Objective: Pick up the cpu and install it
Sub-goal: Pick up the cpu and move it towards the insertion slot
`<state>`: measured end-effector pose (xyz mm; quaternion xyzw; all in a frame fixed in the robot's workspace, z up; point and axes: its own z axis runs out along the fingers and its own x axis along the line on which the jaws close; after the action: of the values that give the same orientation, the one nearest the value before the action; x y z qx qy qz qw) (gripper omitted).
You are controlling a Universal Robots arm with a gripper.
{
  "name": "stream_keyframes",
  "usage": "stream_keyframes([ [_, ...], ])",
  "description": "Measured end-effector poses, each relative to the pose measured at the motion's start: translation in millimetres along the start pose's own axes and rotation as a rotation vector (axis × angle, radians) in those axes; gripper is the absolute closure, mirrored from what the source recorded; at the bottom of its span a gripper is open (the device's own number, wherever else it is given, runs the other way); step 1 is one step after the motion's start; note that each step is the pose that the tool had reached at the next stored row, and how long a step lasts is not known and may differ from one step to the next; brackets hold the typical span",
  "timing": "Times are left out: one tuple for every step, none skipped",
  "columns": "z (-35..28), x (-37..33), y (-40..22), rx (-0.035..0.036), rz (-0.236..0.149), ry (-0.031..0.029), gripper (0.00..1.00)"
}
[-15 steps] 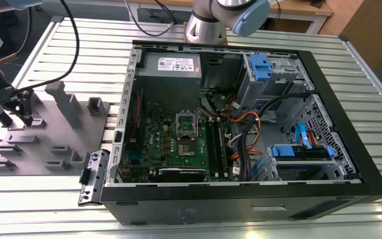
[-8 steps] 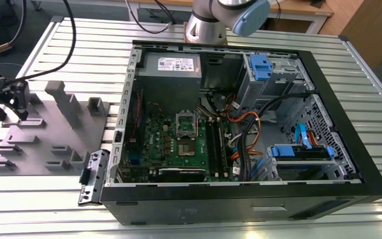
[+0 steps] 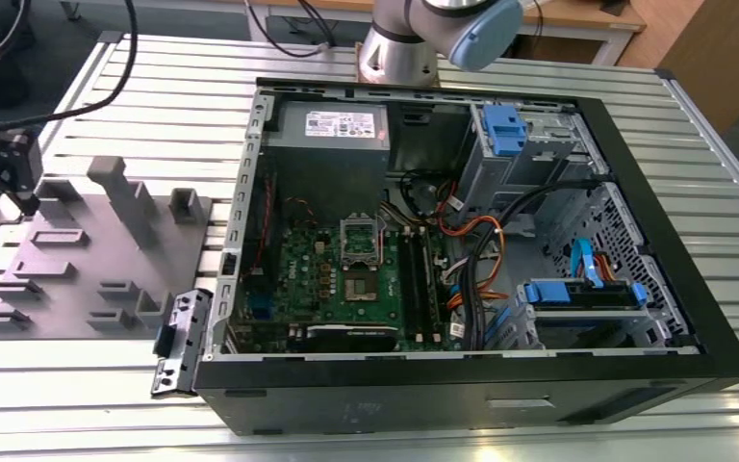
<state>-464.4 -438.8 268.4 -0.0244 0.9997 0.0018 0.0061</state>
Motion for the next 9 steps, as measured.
stream_keyframes([
  [-3.5, -0.1, 0.0, 0.0000, 0.000, -0.0001, 0.53],
  [-7.0, -0.1, 0.0, 0.0000, 0.000, 0.0000, 0.53],
  [-10.5, -0.2, 0.0, 0.0000, 0.000, 0.0000, 0.53],
  [-14.3, -0.2, 0.1, 0.0000, 0.000, 0.0000, 0.53],
  [-17.8, -0.2, 0.1, 0.0000, 0.000, 0.0000, 0.53],
  [-21.1, -0.3, 0.1, 0.0000, 0.000, 0.0000, 0.53],
  [-24.5, -0.3, 0.1, 0.0001, 0.000, 0.0001, 0.53],
  [-27.4, -0.4, 0.1, 0.0000, 0.000, 0.0000, 0.53],
  [-30.1, -0.4, 0.1, -0.0001, 0.000, -0.0001, 0.53],
])
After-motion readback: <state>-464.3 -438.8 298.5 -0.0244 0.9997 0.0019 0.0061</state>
